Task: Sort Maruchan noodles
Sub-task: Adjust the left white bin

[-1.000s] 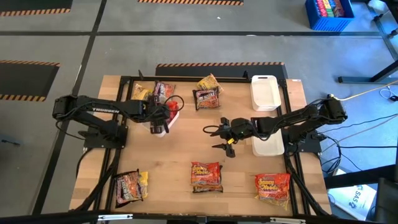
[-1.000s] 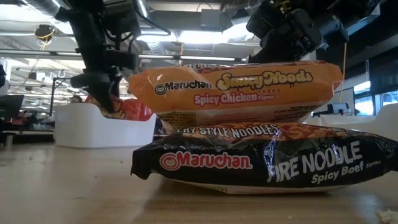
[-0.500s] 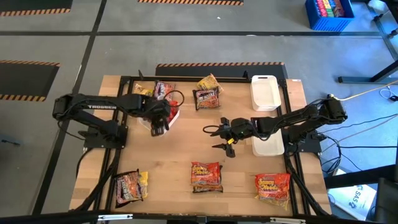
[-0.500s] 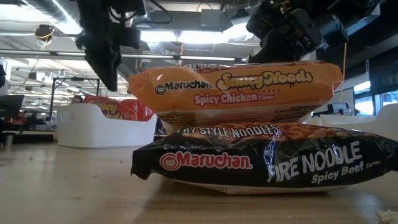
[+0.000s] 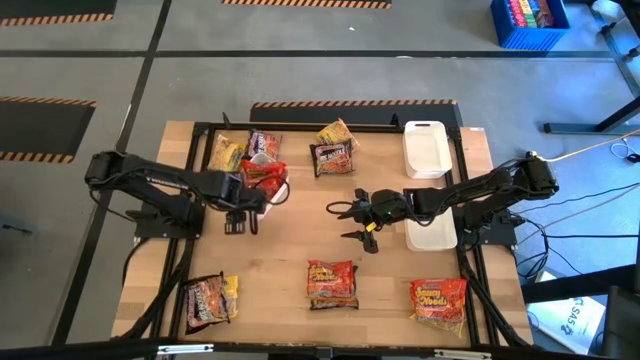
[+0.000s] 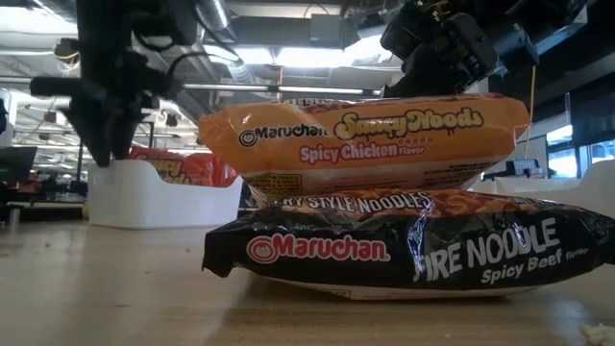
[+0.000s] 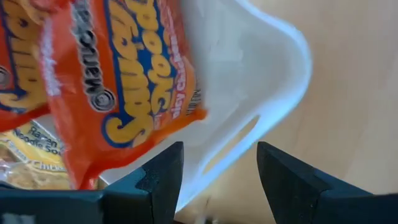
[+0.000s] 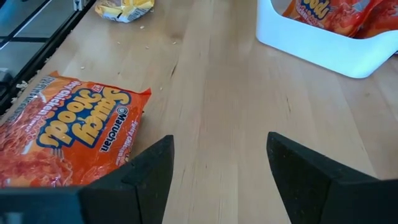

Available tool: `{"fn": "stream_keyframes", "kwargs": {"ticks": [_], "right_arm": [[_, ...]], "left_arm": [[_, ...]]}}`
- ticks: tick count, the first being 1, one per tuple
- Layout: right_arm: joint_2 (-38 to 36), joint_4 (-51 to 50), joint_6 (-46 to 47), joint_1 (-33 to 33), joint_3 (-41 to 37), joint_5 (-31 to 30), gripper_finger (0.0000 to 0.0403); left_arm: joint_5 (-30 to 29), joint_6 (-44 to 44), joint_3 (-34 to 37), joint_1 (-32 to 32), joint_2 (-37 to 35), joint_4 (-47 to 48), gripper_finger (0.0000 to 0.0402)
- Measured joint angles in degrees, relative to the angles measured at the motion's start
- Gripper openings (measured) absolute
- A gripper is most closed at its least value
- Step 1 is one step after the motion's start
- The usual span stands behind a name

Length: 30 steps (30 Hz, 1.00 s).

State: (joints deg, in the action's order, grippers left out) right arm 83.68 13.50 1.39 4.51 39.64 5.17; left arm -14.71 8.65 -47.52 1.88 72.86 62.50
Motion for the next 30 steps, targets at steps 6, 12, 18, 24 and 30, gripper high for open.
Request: {"fn": "stream_keyframes", "kwargs": {"ticks": [6,12,18,24,30], "right_arm": [[0.00,-0.01,-0.15,0.00,0.00,0.00,0.0237],[0.00,0.04,-0.17,0.00,0.00,-0.07,0.0237],[0.00,0.00,-0.20,0.00,0.00,-0.11,0.0237],[0.00,0.02,-0.21,0.00,0.00,-0.15,0.0237],[0.00,0.02,-0.22,-0.02,0.00,-0.16,0.0237]], "left_arm": [[3.51,-0.03,3.02,-1.55,-0.06,-3.80,0.0197],[7.23,0.39,4.80,-2.92,-0.06,-8.13,0.0178],[11.15,5.05,4.82,-3.42,-0.06,-9.49,0.0130],[13.08,17.35,4.82,-3.33,-0.06,-10.11,0.0105],[14.90,34.77,4.82,-1.70,-0.06,-15.11,0.0102]]}}
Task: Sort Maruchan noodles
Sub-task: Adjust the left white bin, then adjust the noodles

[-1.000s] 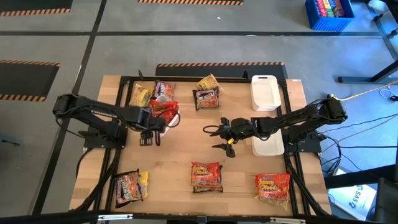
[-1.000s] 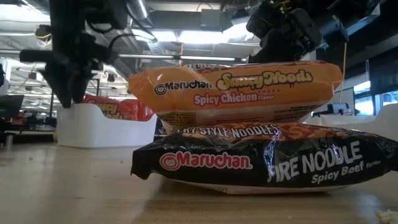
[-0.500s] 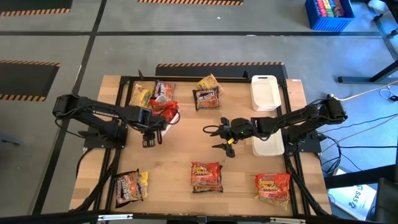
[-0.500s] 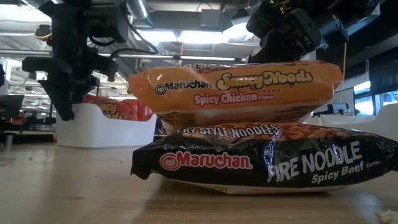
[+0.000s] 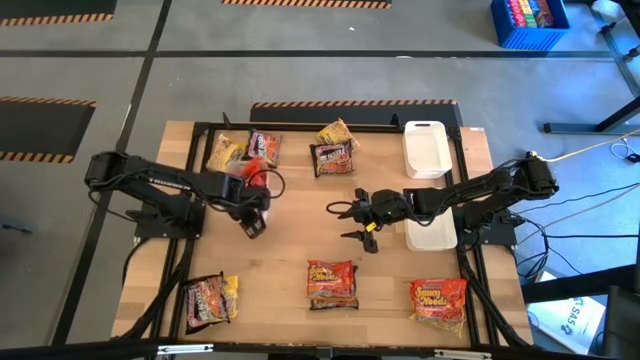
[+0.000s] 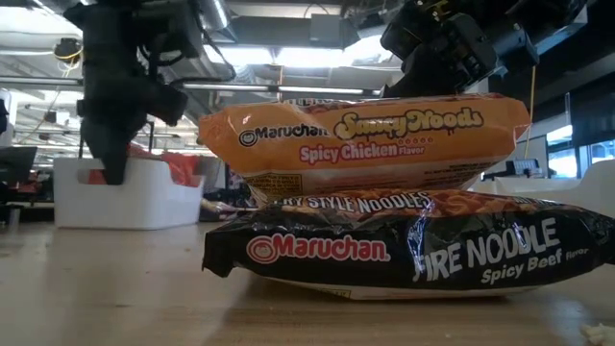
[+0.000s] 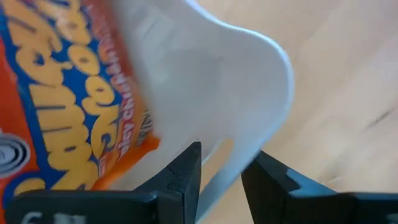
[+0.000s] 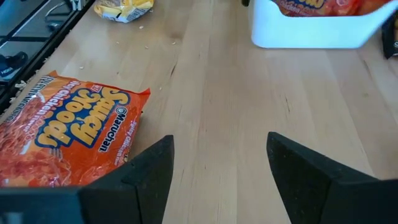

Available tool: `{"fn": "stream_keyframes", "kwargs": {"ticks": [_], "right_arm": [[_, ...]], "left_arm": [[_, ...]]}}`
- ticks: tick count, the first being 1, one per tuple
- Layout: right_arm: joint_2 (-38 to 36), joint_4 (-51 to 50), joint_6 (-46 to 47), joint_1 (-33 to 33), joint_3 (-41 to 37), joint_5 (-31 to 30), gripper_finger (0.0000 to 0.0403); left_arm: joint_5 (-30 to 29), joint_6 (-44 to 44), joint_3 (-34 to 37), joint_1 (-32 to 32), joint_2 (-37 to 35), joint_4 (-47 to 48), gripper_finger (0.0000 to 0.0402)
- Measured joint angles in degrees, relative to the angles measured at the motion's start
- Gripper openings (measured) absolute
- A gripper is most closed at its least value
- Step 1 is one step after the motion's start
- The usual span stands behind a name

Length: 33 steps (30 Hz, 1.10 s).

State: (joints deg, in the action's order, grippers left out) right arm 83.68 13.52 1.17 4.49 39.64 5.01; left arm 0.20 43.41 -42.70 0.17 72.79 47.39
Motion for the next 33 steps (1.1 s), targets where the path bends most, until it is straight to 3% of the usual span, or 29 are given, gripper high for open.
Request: {"fn": "stream_keyframes", "kwargs": {"ticks": [5,8,18,25,28,33], "right_arm": [[0.00,0.00,0.07,0.00,0.00,-0.02,0.0237],[0.00,0.00,0.08,0.00,0.00,-0.02,0.0237],[0.00,-0.02,0.22,0.00,0.00,0.00,0.0237],[0.00,0.00,0.23,0.00,0.00,0.07,0.0237],[0.00,-0.02,0.24,0.00,0.00,0.09,0.0237],[0.00,0.28,0.22,0.00,0.02,0.04,0.0237]], "left_arm": [[0.73,8.25,0.00,3.03,0.00,-8.89,0.0102],[0.66,7.92,-0.02,4.32,0.00,-11.44,0.0102],[0.80,3.89,-0.44,4.85,-0.02,-10.62,0.0138],[3.76,0.51,-7.95,3.28,-2.30,-6.21,0.0141],[1.34,-1.84,-12.72,3.24,-4.25,-0.36,0.0138],[-8.58,-6.36,-18.15,3.23,-8.15,8.03,0.0137]]}}
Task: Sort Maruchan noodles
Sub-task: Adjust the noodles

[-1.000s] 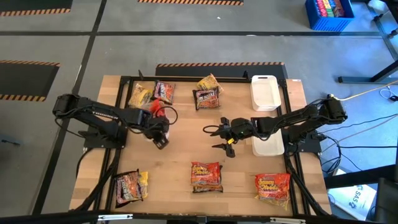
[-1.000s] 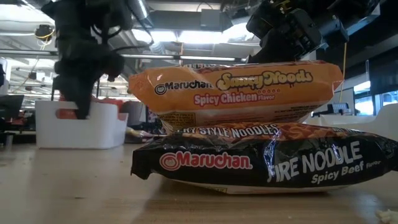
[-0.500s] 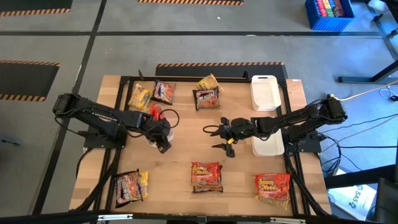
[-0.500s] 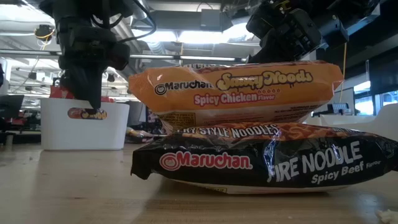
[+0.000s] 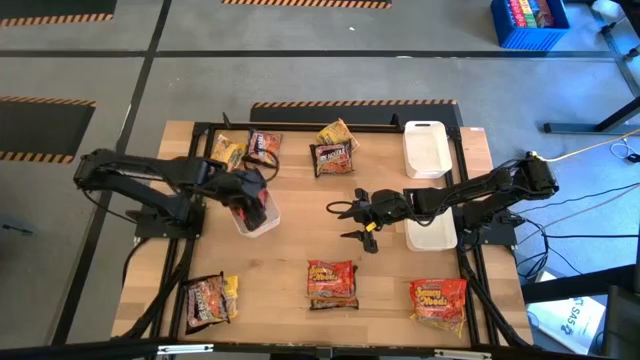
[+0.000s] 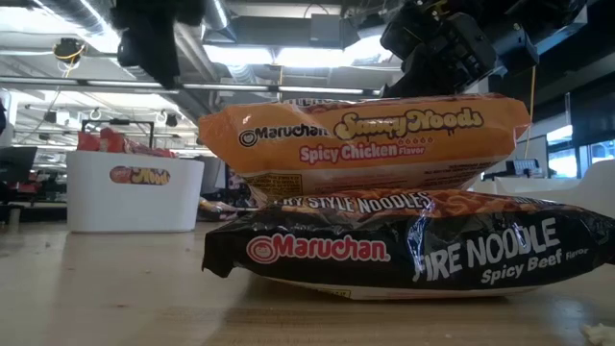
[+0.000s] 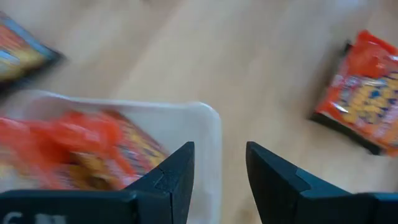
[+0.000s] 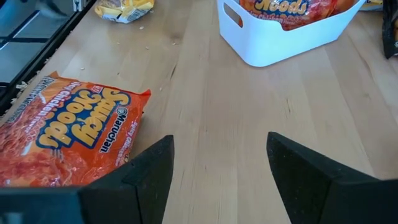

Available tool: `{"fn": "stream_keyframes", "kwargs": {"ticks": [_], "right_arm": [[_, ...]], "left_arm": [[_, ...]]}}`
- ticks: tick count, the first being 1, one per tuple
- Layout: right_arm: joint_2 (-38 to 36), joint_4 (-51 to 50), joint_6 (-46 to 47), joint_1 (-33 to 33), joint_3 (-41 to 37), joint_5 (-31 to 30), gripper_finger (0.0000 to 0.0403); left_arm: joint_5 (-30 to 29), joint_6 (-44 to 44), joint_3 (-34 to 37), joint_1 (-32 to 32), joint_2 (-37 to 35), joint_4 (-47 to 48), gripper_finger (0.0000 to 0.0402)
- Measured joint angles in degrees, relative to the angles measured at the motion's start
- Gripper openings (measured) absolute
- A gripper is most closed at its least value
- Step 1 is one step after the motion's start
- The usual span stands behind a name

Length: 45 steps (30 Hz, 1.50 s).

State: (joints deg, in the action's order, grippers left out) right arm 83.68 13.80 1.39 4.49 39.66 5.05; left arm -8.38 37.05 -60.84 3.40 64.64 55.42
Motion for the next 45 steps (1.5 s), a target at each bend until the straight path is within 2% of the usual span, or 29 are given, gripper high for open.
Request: {"fn": "stream_keyframes", "kwargs": {"ticks": [3,6,9,13,16,24,29,33,40,45], "right_arm": [[0.00,0.12,0.00,0.00,0.00,-0.01,0.0237],[0.00,0.34,-0.15,0.00,0.00,-0.08,0.0237],[0.00,0.96,-0.17,0.00,0.00,-0.50,0.0237],[0.00,1.28,-0.17,0.00,0.00,-0.52,0.0237],[0.00,1.14,-0.21,0.00,0.00,-0.49,0.0237],[0.00,1.19,-0.42,0.00,0.00,-0.52,0.0237],[0.00,1.54,-0.42,0.00,0.00,-0.52,0.0237],[0.00,2.04,-0.42,0.00,0.00,-0.52,0.0237],[0.00,2.67,-0.42,0.00,0.00,-0.54,0.0237],[0.00,2.63,-0.44,0.00,0.00,-0.54,0.0237]], "left_arm": [[-4.37,-1.87,-0.59,-0.23,-1.67,-0.18,0.0139],[-5.64,-2.53,-1.37,-2.34,-1.89,-0.25,0.0152],[-5.07,-0.80,-1.37,-5.69,-1.80,3.20,0.0178],[-4.15,1.72,-0.37,-11.79,-0.81,13.62,0.0214],[-1.55,2.13,1.12,-15.23,-0.94,17.64,0.0225],[3.06,-1.65,7.25,-19.71,-0.85,12.42,0.0224],[3.18,-2.74,10.46,-21.17,-0.84,10.53,0.0224],[4.48,-2.94,11.21,-21.42,-0.85,9.00,0.0223],[13.30,0.81,11.19,-21.23,-0.96,2.63,0.0223],[13.12,2.84,11.19,-19.77,-0.96,1.90,0.0223]]}}
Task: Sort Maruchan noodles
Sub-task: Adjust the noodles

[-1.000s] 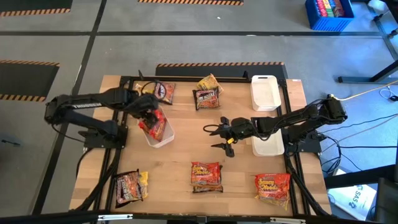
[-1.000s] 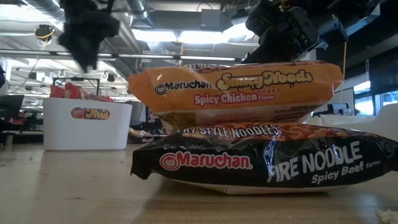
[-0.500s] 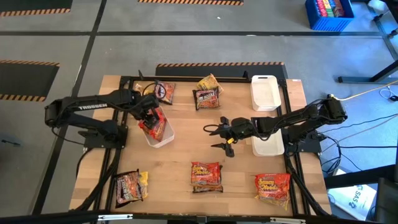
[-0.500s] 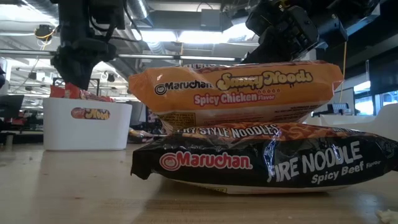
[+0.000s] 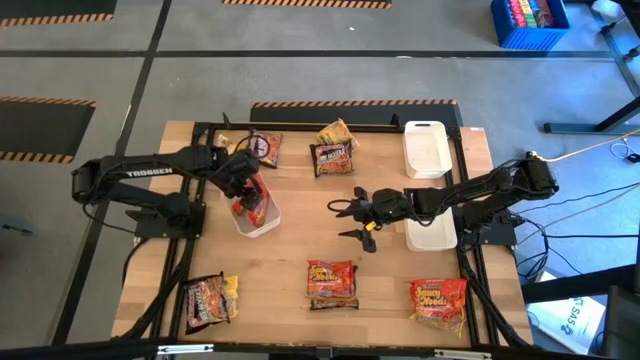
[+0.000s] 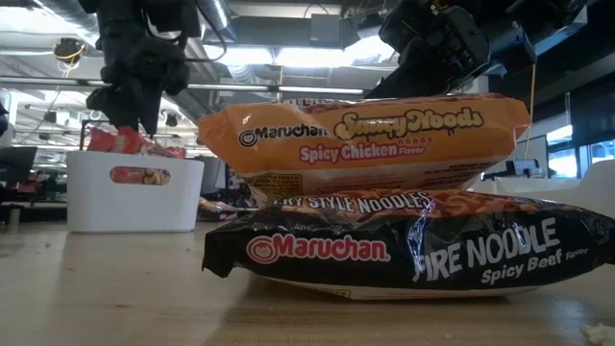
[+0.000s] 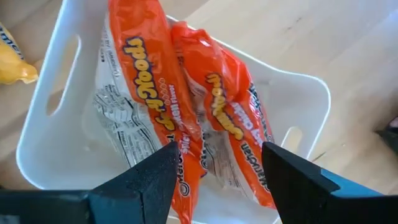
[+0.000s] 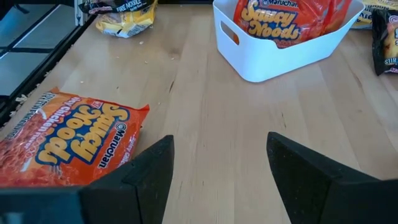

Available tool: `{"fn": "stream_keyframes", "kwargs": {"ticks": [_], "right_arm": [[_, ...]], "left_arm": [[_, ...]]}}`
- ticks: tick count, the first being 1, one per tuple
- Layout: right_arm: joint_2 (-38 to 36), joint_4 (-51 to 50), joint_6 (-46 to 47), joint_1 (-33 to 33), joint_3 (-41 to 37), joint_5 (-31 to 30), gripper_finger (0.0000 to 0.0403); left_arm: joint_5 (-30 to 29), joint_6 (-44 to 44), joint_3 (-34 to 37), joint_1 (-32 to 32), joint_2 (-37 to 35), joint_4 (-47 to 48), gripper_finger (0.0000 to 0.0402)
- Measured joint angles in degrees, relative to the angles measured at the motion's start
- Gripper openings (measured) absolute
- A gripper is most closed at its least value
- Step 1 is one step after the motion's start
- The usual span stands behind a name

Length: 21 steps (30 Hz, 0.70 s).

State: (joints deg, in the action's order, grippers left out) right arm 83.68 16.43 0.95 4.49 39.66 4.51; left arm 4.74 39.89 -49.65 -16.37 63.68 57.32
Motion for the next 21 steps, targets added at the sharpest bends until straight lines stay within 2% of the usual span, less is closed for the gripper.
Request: {"fn": "stream_keyframes", "kwargs": {"ticks": [7,14,21], "right_arm": [[0.00,-0.02,0.00,0.00,0.00,0.00,0.0237],[0.00,-0.02,0.00,0.00,0.00,0.00,0.0237],[0.00,-0.02,0.00,0.00,0.00,0.00,0.0237]], "left_arm": [[-5.35,-1.10,-0.01,-0.89,0.09,4.52,0.0223],[-11.97,-1.50,-0.02,-1.04,1.68,4.86,0.0223],[-11.49,-1.46,-0.02,-1.04,2.88,5.69,0.0223]]}}
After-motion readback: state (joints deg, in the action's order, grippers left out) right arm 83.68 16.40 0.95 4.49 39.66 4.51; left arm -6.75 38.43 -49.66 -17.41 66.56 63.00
